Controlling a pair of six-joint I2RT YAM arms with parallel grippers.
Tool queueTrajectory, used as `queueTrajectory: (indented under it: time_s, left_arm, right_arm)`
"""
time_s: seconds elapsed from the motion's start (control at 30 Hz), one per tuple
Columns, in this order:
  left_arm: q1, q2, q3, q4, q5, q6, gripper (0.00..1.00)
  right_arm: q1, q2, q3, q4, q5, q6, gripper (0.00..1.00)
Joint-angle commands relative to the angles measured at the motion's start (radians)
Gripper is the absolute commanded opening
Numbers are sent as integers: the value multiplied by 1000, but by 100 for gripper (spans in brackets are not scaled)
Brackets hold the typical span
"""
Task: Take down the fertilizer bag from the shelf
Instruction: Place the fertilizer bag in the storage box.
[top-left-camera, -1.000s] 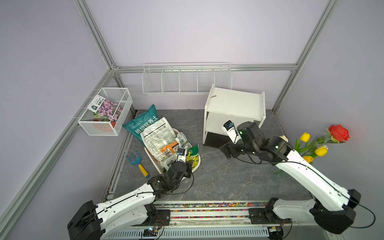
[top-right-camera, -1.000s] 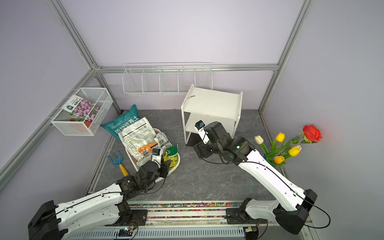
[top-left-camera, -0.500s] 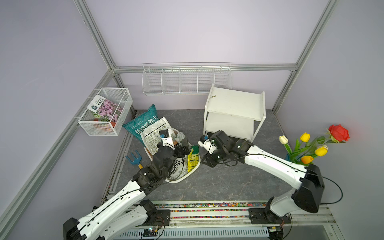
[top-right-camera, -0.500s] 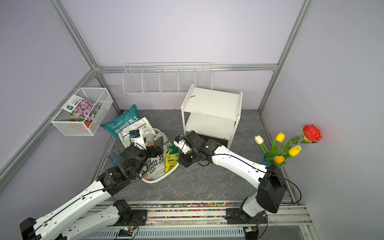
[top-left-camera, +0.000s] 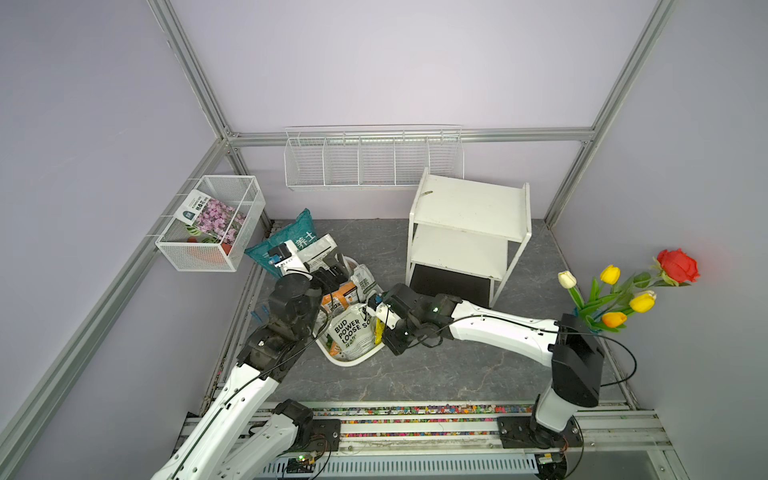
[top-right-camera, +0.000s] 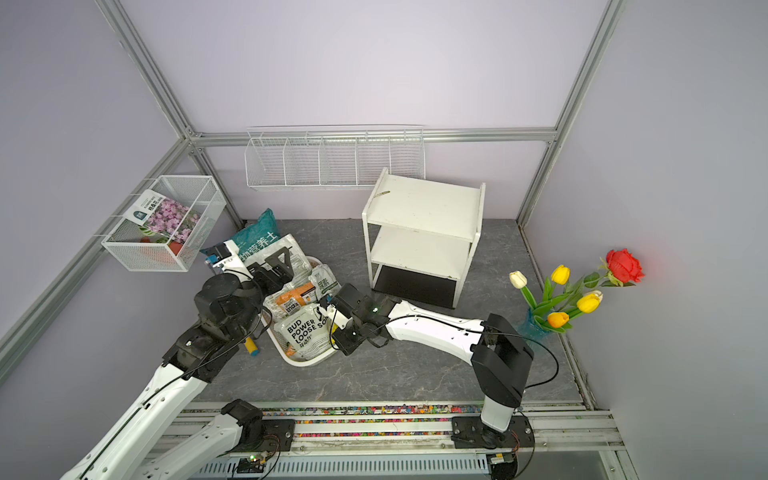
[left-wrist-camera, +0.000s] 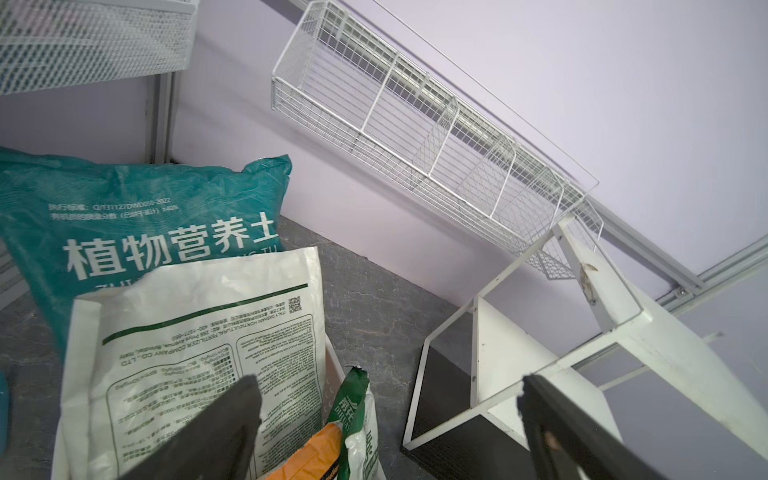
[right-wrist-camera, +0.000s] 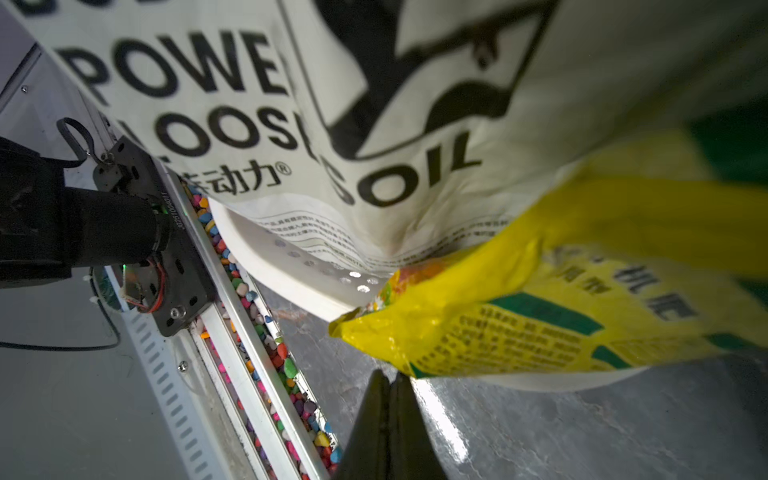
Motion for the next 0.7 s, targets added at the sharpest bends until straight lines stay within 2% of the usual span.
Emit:
queueTrajectory:
  time_s: [0.0,0.27,0.67]
  left_arm:
    - [33,-26,-25,-40,68,-44,100]
    - [57,-30,-28,-68,74,-42,100]
    - [66,-24,-29,-63,82,-49,100]
  right_arm:
    - [2,-41,45,-23,97,-33,4]
    - [3,86,92,-61,143,-84,5]
    - [58,267,131,-190,91,-123,6]
